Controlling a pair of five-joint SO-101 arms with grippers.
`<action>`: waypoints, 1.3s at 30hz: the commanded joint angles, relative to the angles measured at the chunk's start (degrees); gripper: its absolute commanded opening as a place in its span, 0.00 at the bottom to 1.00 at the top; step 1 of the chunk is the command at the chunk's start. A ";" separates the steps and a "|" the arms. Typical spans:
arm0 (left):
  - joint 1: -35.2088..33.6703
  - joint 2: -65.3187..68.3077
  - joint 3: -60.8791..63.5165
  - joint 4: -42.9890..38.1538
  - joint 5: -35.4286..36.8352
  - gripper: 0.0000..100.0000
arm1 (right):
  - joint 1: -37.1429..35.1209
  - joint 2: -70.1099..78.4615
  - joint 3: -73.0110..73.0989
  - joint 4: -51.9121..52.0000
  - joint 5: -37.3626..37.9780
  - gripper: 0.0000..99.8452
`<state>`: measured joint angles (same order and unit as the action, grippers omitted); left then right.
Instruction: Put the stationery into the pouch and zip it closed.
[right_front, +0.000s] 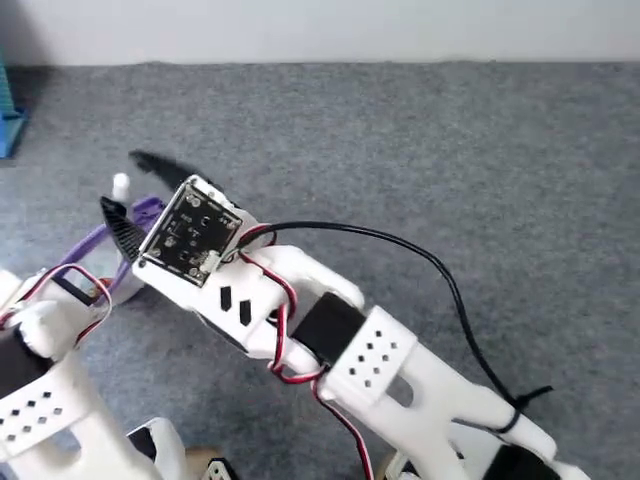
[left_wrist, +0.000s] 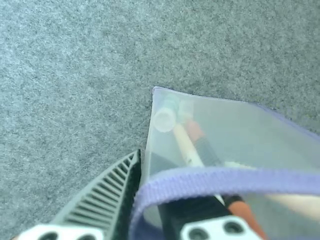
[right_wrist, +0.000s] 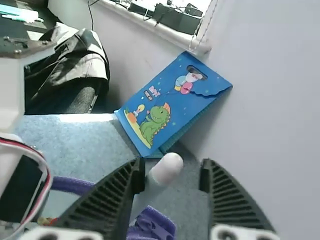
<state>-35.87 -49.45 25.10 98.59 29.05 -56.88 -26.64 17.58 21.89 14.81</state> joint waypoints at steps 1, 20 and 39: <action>-0.44 -0.18 0.22 -1.14 0.53 0.01 | 1.54 -3.38 -6.86 8.22 0.00 0.27; -0.44 -0.44 1.27 -2.20 0.53 0.01 | -0.75 -2.59 -20.48 31.25 -13.19 0.00; -0.53 -0.44 1.27 -2.11 0.53 0.01 | 5.85 3.74 -0.26 25.63 -13.19 0.22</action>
<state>-35.87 -50.07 26.51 97.71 29.05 -50.73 -23.38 17.76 51.87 1.89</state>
